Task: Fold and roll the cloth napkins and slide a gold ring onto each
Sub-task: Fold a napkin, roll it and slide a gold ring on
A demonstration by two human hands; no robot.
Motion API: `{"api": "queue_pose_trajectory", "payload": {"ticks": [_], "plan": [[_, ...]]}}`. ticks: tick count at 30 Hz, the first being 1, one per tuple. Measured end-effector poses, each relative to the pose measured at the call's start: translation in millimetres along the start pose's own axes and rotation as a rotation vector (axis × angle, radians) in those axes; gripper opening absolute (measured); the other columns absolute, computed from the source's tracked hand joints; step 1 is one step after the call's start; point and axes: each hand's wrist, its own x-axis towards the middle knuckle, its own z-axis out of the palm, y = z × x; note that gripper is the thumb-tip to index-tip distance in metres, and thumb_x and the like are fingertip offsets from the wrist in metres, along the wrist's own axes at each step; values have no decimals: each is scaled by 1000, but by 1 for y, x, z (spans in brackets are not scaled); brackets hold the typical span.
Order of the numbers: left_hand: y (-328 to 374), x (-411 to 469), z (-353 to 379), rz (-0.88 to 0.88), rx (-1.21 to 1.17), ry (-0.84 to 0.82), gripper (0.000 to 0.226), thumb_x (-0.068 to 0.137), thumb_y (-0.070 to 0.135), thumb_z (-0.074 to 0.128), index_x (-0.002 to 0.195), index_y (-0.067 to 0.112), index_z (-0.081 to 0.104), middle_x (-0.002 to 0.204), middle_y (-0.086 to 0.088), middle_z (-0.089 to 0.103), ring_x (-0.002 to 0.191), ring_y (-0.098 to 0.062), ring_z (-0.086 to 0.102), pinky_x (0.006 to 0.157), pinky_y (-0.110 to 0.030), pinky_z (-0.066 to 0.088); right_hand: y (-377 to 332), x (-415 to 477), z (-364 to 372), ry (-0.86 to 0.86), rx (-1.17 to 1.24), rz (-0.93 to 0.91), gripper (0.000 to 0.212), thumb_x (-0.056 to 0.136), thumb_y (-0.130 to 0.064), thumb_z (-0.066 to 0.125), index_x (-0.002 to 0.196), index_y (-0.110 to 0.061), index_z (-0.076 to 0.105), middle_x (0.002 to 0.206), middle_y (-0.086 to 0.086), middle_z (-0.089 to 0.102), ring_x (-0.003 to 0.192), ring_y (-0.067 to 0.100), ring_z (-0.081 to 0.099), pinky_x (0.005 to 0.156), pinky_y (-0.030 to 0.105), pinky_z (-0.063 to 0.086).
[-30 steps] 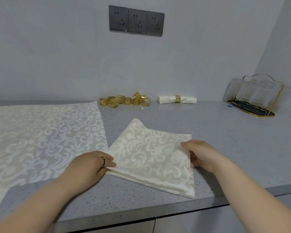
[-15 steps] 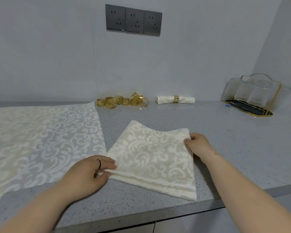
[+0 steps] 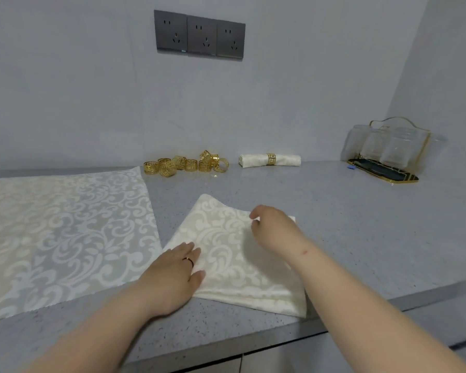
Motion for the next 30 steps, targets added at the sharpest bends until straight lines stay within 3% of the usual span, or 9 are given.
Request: {"api": "queue_pose_trajectory", "payload": {"ticks": [4, 10, 12, 14, 17, 22, 24, 26, 30], "plan": [[1, -2, 6, 3, 50, 40, 57, 100, 37, 17, 147, 12, -4, 156, -1, -10, 143, -10, -8, 111, -20, -7, -38, -21, 41, -168, -16, -120, 40, 94, -7, 36, 134, -7, 39, 139, 11, 41, 128, 25, 39, 104, 29, 31], [0, -4, 6, 3, 58, 13, 58, 100, 39, 15, 147, 13, -6, 155, 0, -11, 143, -10, -9, 112, -21, -8, -6, -39, 63, -188, -127, -171, 50, 101, -29, 19, 147, -12, 10, 156, 6, 2, 144, 17, 1, 116, 29, -2], [-1, -3, 4, 9, 54, -47, 72, 93, 57, 13, 147, 14, -7, 155, 0, -12, 142, -10, -10, 111, -21, -8, 14, -44, 53, -220, -166, -144, 53, 100, -36, 16, 148, -16, 2, 156, 2, -6, 144, 15, -5, 115, 29, -6], [-4, -6, -3, 40, 14, -117, 124, 50, 94, -2, 147, 18, -6, 155, 5, -12, 142, -9, -10, 111, -20, -6, 33, -45, 42, -229, -184, -119, 55, 100, -39, 15, 148, -18, 0, 156, 0, -9, 143, 13, -8, 115, 27, -7], [-11, -10, -15, 96, -48, -216, 156, 9, 99, -3, 147, 27, -2, 154, 11, -11, 141, -5, -8, 109, -17, -3, 47, -45, 34, -239, -209, -133, 55, 100, -40, 16, 148, -19, -1, 156, -3, -10, 143, 11, -10, 114, 25, -9], [-21, 19, -26, 48, -170, -246, 139, 29, 102, 5, 147, 28, 10, 155, 11, 0, 143, -9, 1, 114, -25, -1, 51, -43, 42, -190, -234, -144, 61, 95, -49, 6, 148, -20, -3, 155, -4, -12, 142, 10, -13, 112, 25, -12], [-22, 41, -25, -27, -137, -167, 99, 71, 84, 10, 147, 22, 12, 156, 5, 3, 143, -10, 1, 114, -30, -5, 51, -43, 44, -171, -234, -164, 97, 68, -75, -18, 148, -22, -4, 155, -5, -12, 142, 9, -14, 109, 24, -14], [-22, 63, -22, -78, -27, -94, 72, 90, 61, 17, 147, 17, 12, 156, 1, 3, 143, -11, -1, 114, -36, -8, 52, -45, 45, -185, -242, -161, 134, 29, -75, -42, 147, -23, -5, 155, -6, -12, 142, 9, -14, 106, 23, -15], [-19, 109, -26, -119, 94, -83, 72, 92, 59, 16, 148, 13, 10, 156, -5, 2, 144, -17, -1, 115, -41, -7, 50, -42, 44, -139, -258, -137, 137, 26, -69, -47, 148, -24, -2, 152, -8, -17, 133, 2, -22, 104, 19, -20]]}}
